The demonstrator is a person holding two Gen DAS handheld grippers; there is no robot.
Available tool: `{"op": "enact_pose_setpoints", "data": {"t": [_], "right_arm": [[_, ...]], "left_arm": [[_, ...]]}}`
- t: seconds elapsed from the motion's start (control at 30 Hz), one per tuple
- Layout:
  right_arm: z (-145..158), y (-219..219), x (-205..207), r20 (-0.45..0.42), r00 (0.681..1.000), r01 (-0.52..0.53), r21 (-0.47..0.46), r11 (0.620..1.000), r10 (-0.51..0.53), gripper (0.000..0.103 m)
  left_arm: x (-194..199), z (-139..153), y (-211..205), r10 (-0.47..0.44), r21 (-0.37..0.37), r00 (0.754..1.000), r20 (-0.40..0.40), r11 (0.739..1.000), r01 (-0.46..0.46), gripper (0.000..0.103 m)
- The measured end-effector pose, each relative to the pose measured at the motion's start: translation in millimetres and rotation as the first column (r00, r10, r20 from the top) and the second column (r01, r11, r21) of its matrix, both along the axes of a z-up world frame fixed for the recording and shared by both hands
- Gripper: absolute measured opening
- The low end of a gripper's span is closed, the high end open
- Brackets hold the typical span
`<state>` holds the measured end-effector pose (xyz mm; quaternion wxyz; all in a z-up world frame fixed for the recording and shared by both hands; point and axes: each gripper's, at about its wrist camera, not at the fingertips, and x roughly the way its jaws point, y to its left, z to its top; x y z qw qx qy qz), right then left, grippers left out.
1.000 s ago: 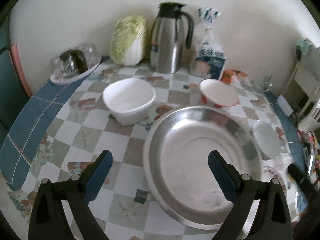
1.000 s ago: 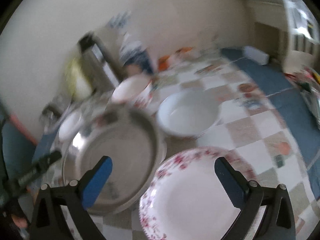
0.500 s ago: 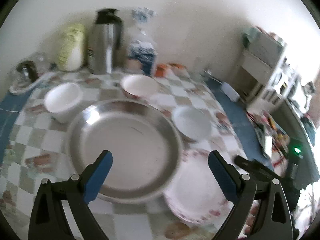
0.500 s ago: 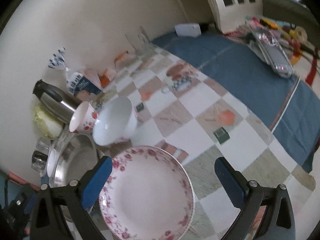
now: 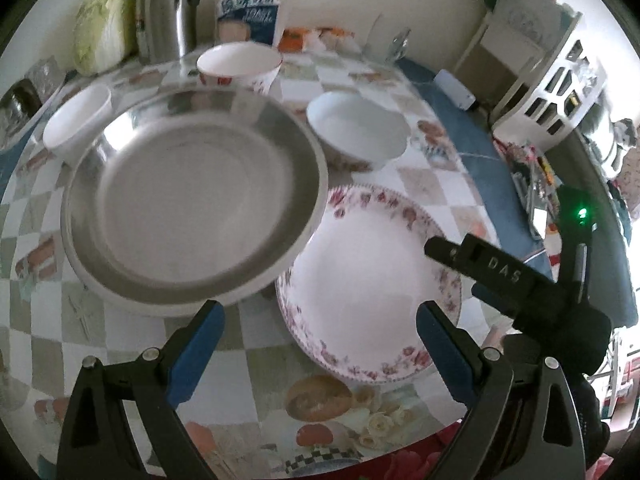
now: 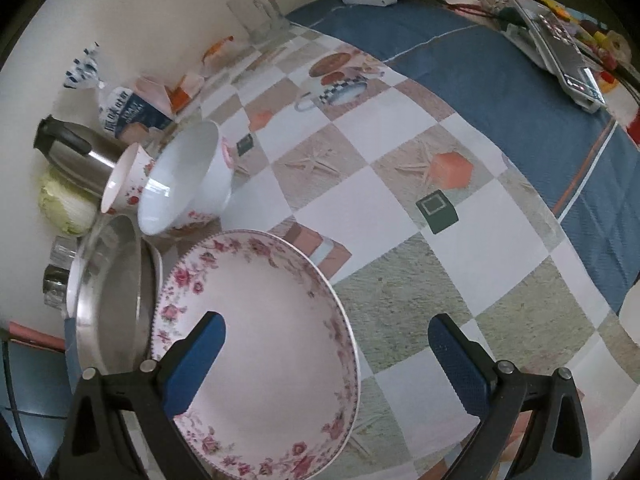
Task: Organize plates and bowls
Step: 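Grasp the pink-floral plate rim with the right tool while the left tool grasps its rim, then lift the floral plate with both tools and carry it over the steel basin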
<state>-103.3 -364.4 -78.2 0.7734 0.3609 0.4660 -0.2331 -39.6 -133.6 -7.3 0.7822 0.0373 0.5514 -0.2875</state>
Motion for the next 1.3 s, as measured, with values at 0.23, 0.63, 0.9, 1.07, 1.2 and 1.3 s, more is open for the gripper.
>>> {"op": "enact_pose_setpoints", "data": {"t": [0.23, 0.63, 0.9, 1.07, 1.2, 1.3], "right_arm": [[-6.3, -0.5, 4.3, -0.018, 1.000, -0.017, 0.033, 0.999, 0.017, 0.072], [-12.3, -3.8, 6.6, 0.000, 0.999, -0.043, 0.050, 0.998, 0.043, 0.029], [-16.8, -16.3, -0.2, 0.034, 0.999, -0.039, 0.085, 0.996, 0.037, 0.017], [-17.5, -17.9, -1.9, 0.038, 0.998, -0.061, 0.087, 0.994, 0.058, 0.016], [-17.9, -22.4, -8.6, 0.034, 0.998, -0.052, 0.101, 0.994, 0.048, 0.017], [-16.1, -26.6, -15.8, 0.019, 0.999, -0.027, 0.082, 0.996, 0.026, 0.016]], "left_arm": [[5.5, -25.2, 2.8, 0.063, 0.009, 0.991, -0.119, 0.998, -0.063, 0.095], [22.7, -66.0, 6.7, 0.154, 0.033, 0.952, -0.264, 0.988, -0.151, 0.052], [25.0, -73.2, -2.3, 0.173, 0.024, 0.947, -0.269, 0.985, -0.173, 0.034], [26.1, -75.0, -6.9, 0.175, 0.027, 0.951, -0.256, 0.984, -0.174, 0.019], [22.0, -75.7, -18.2, 0.124, 0.014, 0.957, -0.264, 0.992, -0.125, 0.017], [16.2, -77.9, -28.2, 0.072, -0.004, 0.959, -0.275, 0.997, -0.076, 0.016]]}}
